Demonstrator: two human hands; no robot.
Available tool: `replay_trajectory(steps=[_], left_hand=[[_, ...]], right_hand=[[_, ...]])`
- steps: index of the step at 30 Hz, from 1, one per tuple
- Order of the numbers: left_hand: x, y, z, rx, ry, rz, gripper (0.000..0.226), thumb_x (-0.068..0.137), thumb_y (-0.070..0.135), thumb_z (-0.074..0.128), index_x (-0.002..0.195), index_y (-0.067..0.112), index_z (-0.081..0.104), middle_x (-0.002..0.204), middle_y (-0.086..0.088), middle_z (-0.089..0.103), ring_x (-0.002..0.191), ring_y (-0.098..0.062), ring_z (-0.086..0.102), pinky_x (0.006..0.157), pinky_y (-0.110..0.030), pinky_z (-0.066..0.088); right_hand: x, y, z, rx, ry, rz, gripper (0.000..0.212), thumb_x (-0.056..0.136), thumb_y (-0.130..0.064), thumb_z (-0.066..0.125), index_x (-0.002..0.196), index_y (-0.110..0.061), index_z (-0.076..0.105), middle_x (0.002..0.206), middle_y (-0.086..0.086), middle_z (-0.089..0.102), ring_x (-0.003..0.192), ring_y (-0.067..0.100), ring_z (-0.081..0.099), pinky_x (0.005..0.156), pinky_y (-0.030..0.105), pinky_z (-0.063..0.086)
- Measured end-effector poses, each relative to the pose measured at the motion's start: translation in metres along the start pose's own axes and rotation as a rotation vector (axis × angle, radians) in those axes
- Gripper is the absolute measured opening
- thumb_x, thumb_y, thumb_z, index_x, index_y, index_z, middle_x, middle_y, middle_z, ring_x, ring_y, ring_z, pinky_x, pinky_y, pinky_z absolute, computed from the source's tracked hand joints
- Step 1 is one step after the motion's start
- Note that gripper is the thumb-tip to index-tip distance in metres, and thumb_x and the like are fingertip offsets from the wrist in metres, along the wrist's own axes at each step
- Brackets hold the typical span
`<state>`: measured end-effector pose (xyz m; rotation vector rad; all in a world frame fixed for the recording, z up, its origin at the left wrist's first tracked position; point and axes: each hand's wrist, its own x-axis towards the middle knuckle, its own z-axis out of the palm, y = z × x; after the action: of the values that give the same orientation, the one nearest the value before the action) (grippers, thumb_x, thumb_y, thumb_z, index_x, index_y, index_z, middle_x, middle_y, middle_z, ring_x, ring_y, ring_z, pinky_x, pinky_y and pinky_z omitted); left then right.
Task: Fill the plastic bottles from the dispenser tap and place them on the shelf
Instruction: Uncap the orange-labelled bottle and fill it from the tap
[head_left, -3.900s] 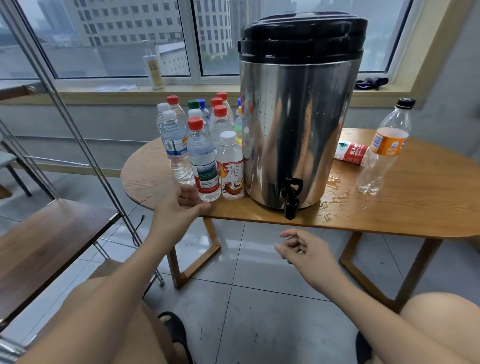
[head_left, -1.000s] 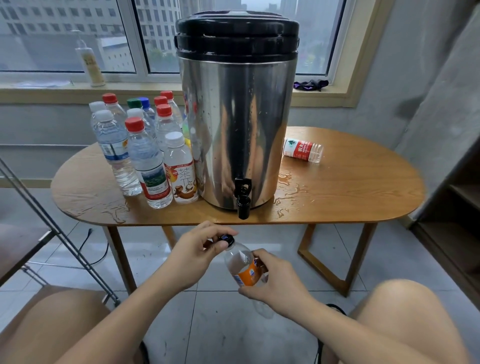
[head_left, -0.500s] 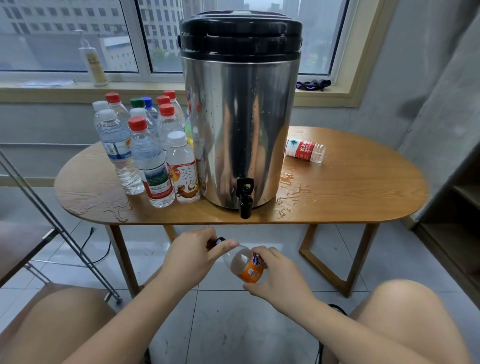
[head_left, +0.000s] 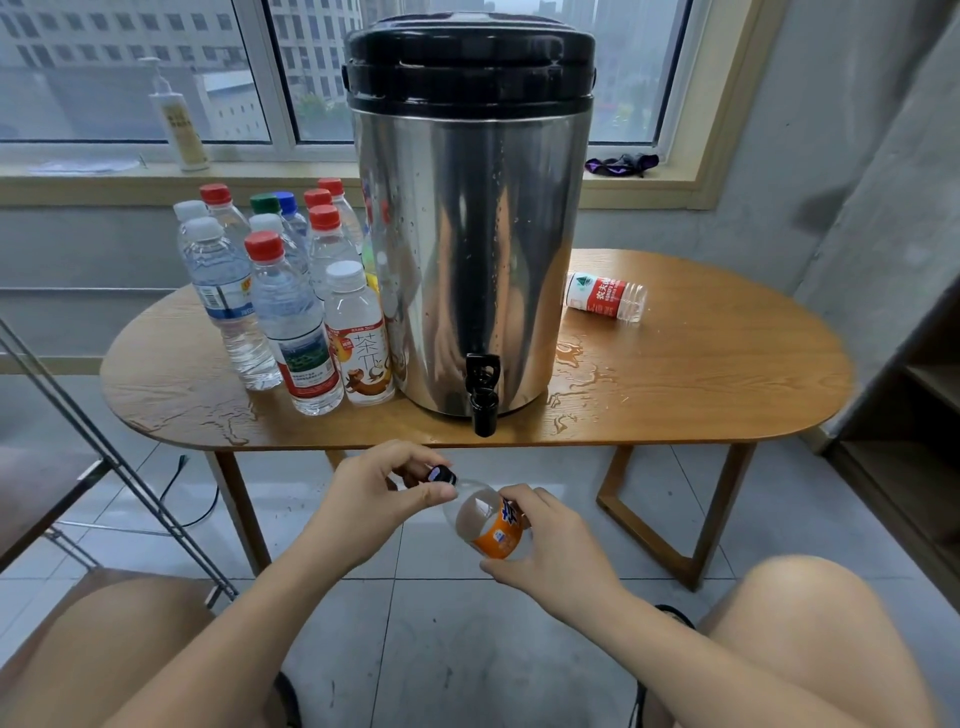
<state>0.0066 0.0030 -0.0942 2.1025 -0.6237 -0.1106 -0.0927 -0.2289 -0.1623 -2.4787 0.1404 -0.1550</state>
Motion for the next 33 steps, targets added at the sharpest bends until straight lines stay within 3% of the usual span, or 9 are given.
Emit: replay_trajectory(steps=[3,6,10,13,16,20,24,28,33], left_hand=[[0.004,0.002,0.003,0.042,0.075,-0.024,0.042,0.07,0.071,0.079,0.091,0.035,0.078,0.084,0.015,0.074,0.082,-0.008,0.067,0.066,-0.02,0.049],[0.008,0.004,0.008,0.142,0.1,-0.049,0.052,0.07,0.08,0.074,0.083,0.03,0.073,0.075,0.008,0.072,0.074,-0.013,0.066,0.064,-0.034,0.056],[0.011,0.003,0.007,0.222,0.054,0.013,0.06,0.073,0.084,0.068,0.109,0.036,0.07,0.101,0.018,0.069,0.094,-0.006,0.065,0.074,-0.028,0.055],[0.008,0.002,0.0,0.018,-0.06,0.067,0.055,0.088,0.062,0.077,0.138,0.045,0.063,0.132,0.025,0.066,0.125,0.002,0.061,0.093,-0.028,0.056],[0.007,-0.004,-0.005,-0.072,-0.155,0.12,0.049,0.098,0.022,0.08,0.137,0.05,0.068,0.139,0.024,0.066,0.136,-0.005,0.06,0.105,-0.036,0.055],[0.009,-0.008,-0.007,-0.012,-0.122,0.147,0.043,0.096,0.018,0.081,0.126,0.05,0.076,0.123,0.027,0.072,0.122,-0.006,0.066,0.097,-0.031,0.054],[0.01,-0.003,-0.004,0.06,0.046,0.109,0.026,0.082,0.046,0.086,0.108,0.043,0.08,0.102,0.026,0.072,0.098,-0.009,0.067,0.075,-0.018,0.048],[0.013,0.002,0.0,0.089,0.133,0.046,0.035,0.078,0.064,0.077,0.092,0.033,0.077,0.083,0.014,0.074,0.082,-0.008,0.066,0.065,-0.017,0.049],[0.025,-0.009,-0.003,0.273,0.276,0.174,0.027,0.09,0.051,0.079,0.104,0.027,0.078,0.097,0.015,0.068,0.09,-0.007,0.063,0.076,-0.022,0.054]], right_hand=[[0.002,-0.001,0.003,-0.006,0.002,0.001,0.076,0.075,-0.059,0.088,0.138,-0.047,0.049,0.125,-0.022,0.057,0.114,0.008,0.059,0.097,0.029,0.057],[0.002,-0.001,0.005,-0.007,-0.005,0.009,0.075,0.074,-0.06,0.088,0.137,-0.048,0.048,0.125,-0.022,0.057,0.114,0.008,0.059,0.096,0.03,0.058],[0.003,0.0,0.005,0.011,-0.005,0.024,0.075,0.074,-0.06,0.087,0.137,-0.047,0.048,0.124,-0.022,0.057,0.113,0.008,0.059,0.097,0.03,0.058],[0.004,0.001,0.003,0.027,0.003,0.03,0.073,0.073,-0.06,0.087,0.135,-0.047,0.049,0.122,-0.022,0.057,0.112,0.009,0.059,0.095,0.031,0.058],[0.004,0.002,0.002,0.041,-0.008,0.032,0.074,0.073,-0.06,0.087,0.136,-0.047,0.05,0.123,-0.023,0.058,0.112,0.007,0.059,0.096,0.031,0.058],[0.005,0.0,0.002,0.035,-0.022,0.037,0.077,0.073,-0.061,0.088,0.138,-0.048,0.048,0.125,-0.022,0.058,0.113,0.007,0.059,0.096,0.031,0.058],[0.006,-0.004,0.005,0.027,-0.035,0.034,0.076,0.072,-0.062,0.087,0.137,-0.049,0.048,0.124,-0.022,0.058,0.113,0.007,0.059,0.096,0.031,0.058],[0.006,-0.006,0.007,0.018,-0.059,0.048,0.078,0.073,-0.062,0.088,0.138,-0.048,0.046,0.127,-0.021,0.058,0.114,0.008,0.058,0.097,0.031,0.057],[0.005,-0.004,0.007,0.075,-0.035,0.048,0.072,0.071,-0.062,0.086,0.13,-0.05,0.048,0.119,-0.021,0.059,0.108,0.006,0.061,0.093,0.032,0.059]])
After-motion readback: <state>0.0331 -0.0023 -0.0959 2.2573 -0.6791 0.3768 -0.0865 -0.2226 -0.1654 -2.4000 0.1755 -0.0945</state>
